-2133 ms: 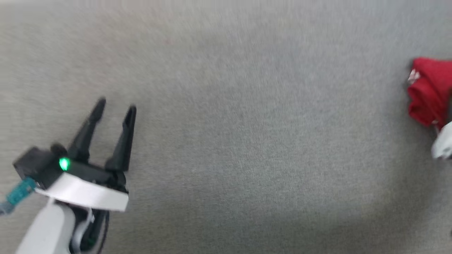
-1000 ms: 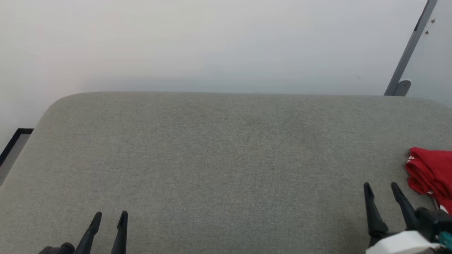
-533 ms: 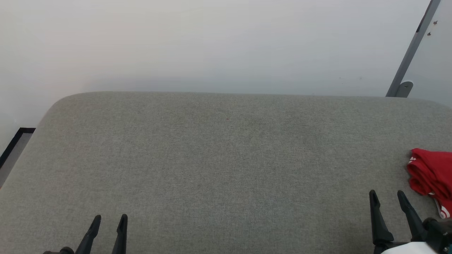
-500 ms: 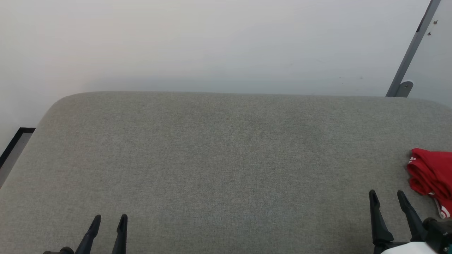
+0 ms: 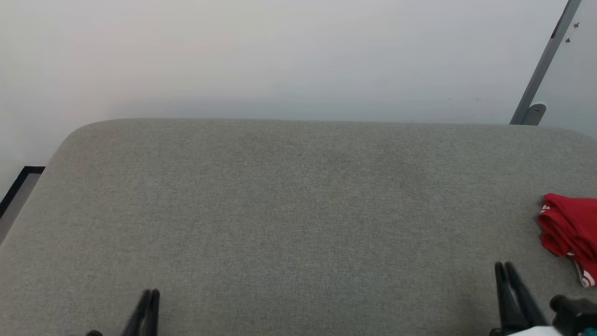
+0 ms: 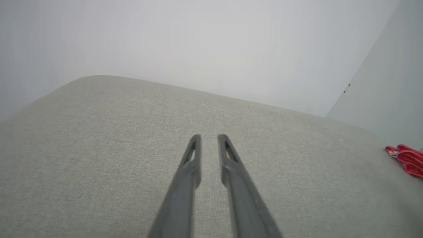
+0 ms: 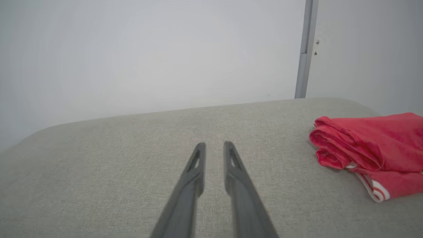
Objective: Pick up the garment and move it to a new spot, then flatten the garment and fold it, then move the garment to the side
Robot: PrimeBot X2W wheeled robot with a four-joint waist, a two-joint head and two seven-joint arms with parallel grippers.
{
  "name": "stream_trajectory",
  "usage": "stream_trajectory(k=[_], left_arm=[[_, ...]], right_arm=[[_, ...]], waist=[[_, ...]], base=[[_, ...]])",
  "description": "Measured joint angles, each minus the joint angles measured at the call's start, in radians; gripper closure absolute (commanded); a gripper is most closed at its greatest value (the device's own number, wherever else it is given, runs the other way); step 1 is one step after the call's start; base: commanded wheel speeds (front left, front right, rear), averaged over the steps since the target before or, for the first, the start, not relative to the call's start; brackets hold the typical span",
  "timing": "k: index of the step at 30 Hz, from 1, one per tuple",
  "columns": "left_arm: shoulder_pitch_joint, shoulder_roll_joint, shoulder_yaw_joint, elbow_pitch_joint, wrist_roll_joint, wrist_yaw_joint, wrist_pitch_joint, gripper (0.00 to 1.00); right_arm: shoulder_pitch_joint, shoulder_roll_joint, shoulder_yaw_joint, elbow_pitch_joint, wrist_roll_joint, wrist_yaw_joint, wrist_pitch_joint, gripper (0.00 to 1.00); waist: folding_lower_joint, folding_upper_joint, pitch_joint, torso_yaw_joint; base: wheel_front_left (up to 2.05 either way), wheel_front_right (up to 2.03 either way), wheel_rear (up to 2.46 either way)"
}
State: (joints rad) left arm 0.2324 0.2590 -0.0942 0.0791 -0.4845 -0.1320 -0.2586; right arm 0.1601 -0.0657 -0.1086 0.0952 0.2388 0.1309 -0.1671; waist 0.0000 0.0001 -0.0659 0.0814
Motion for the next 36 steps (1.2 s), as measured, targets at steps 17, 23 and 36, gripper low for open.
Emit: stream_trajectory(k=[17, 23, 36], left_arm=[[-0.046, -0.042, 0.025, 0.047, -0.228, 0.000, 0.068, 1.00], [-0.071, -0.055, 0.036, 0.059, -0.314, 0.000, 0.092, 1.00], [-0.117, -0.078, 0.063, 0.079, -0.465, 0.000, 0.137, 1.00]], right_arm=[[-0.033, 0.005, 0.000, 0.043, 0.272, 0.000, 0.058, 1.00], [-0.052, 0.005, 0.000, 0.051, 0.366, 0.000, 0.076, 1.00], [-0.091, 0.006, 0.000, 0.071, 0.552, 0.000, 0.114, 1.00]], waist=[[0.0000, 0.0000, 0.009, -0.010], [0.0000, 0.0000, 0.012, -0.014], [0.0000, 0.0000, 0.019, -0.023]], base=[[0.00, 0.00, 0.00], [0.00, 0.00, 0.00], [0.00, 0.00, 0.00]])
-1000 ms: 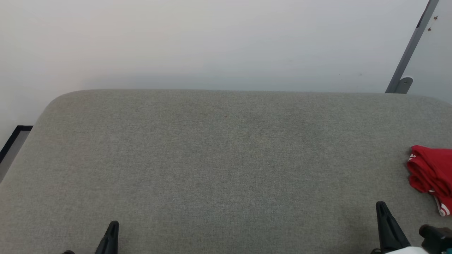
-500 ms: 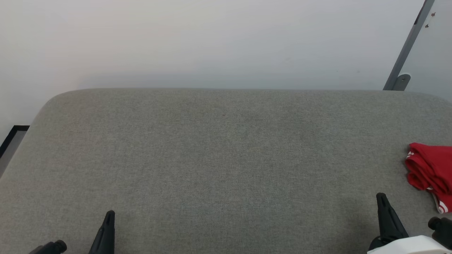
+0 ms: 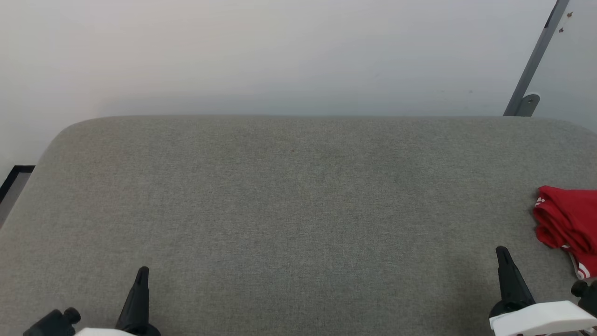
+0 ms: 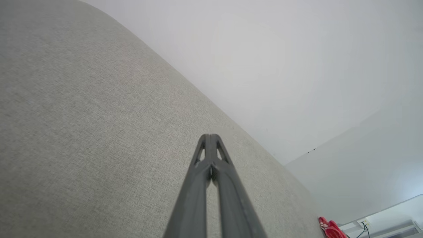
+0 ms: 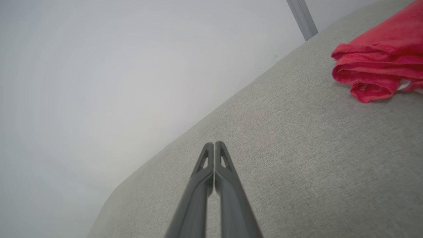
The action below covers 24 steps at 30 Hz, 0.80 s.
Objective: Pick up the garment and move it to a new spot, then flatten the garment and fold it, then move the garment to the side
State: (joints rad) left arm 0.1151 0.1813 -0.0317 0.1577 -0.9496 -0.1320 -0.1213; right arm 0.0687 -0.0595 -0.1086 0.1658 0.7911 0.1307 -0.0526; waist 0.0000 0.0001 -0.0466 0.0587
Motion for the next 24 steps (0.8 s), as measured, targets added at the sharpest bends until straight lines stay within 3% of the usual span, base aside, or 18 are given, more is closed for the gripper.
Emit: stream_trajectory(k=[24], left_arm=[[-0.073, -0.039, 0.040, 0.028, -0.228, 0.000, 0.073, 1.00]], right_arm=[[-0.059, 0.003, -0.002, 0.027, 0.271, 0.000, 0.055, 1.00]], waist=[[0.0001, 0.0000, 0.013, -0.015]], base=[[0.00, 0.00, 0.00]])
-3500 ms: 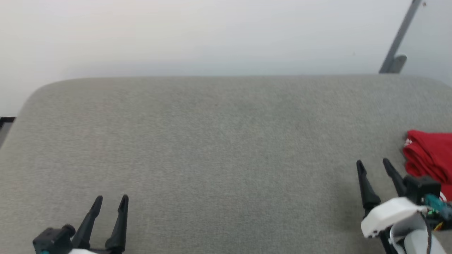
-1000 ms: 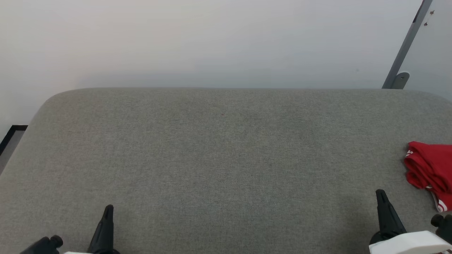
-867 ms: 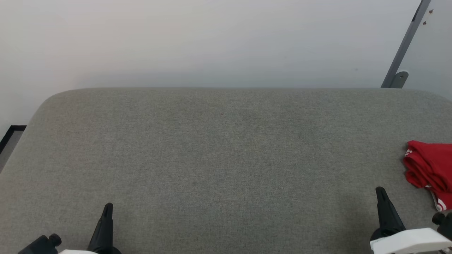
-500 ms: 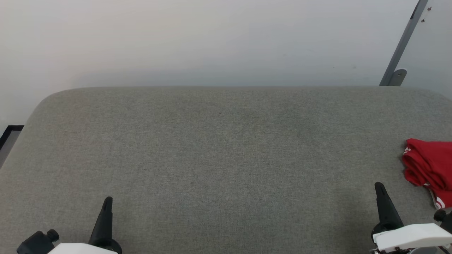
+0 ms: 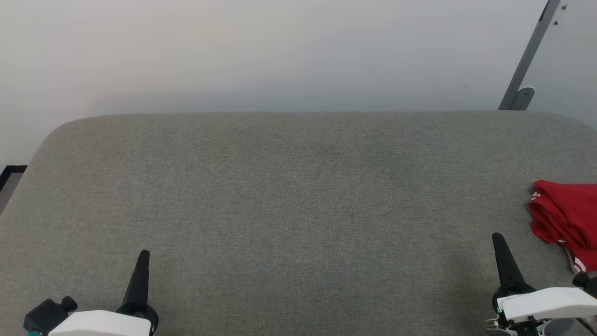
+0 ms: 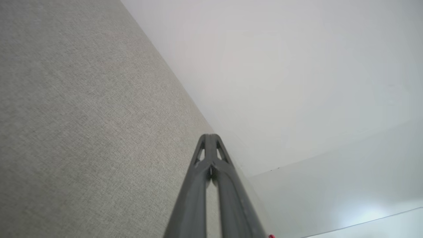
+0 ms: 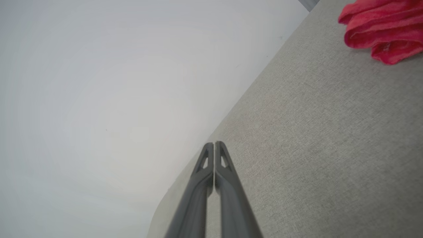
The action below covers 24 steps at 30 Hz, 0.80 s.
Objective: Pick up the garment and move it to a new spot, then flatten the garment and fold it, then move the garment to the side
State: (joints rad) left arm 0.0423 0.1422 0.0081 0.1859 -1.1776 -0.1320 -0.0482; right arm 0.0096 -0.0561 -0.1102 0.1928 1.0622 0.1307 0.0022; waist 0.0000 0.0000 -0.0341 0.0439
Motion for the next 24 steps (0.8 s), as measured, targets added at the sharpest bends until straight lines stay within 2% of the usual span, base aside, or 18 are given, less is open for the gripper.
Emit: stream_trajectory(k=[24], left_arm=[[-0.060, -0.037, 0.039, 0.026, -0.191, 0.000, 0.066, 1.00]], right_arm=[[-0.045, 0.002, -0.002, 0.022, 0.235, 0.000, 0.046, 1.00]], waist=[[0.0000, 0.0000, 0.014, -0.016]], base=[[0.00, 0.00, 0.00]])
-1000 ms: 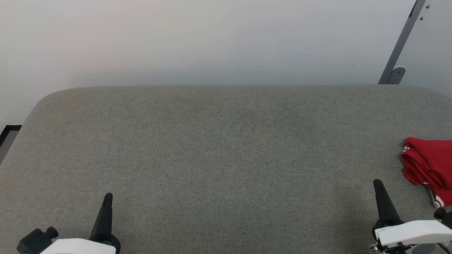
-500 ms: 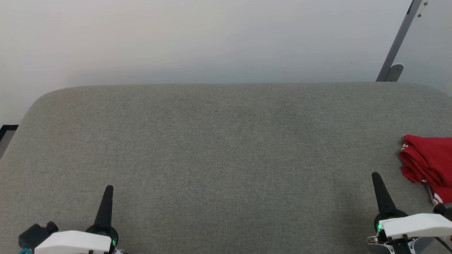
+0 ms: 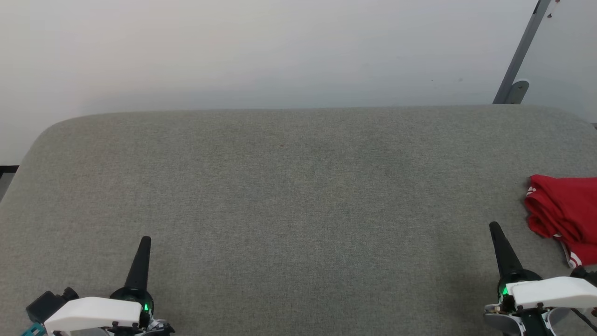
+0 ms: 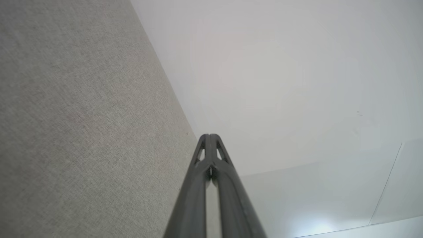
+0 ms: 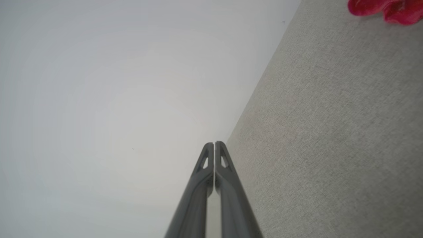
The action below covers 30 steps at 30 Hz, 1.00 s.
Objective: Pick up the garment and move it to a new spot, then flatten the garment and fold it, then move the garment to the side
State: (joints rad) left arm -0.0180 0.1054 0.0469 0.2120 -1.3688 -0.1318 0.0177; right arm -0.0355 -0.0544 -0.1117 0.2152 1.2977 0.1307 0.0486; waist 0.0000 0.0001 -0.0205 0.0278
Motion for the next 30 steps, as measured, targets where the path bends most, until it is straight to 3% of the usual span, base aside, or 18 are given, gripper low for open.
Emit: stream_trajectory(k=[30], left_arm=[[-0.061, -0.035, 0.039, 0.024, -0.183, 0.000, 0.062, 1.00]], right_arm=[[-0.053, 0.003, -0.001, 0.021, 0.227, 0.000, 0.048, 1.00]], waist=[[0.0000, 0.0000, 0.016, -0.019]], base=[[0.00, 0.00, 0.00]])
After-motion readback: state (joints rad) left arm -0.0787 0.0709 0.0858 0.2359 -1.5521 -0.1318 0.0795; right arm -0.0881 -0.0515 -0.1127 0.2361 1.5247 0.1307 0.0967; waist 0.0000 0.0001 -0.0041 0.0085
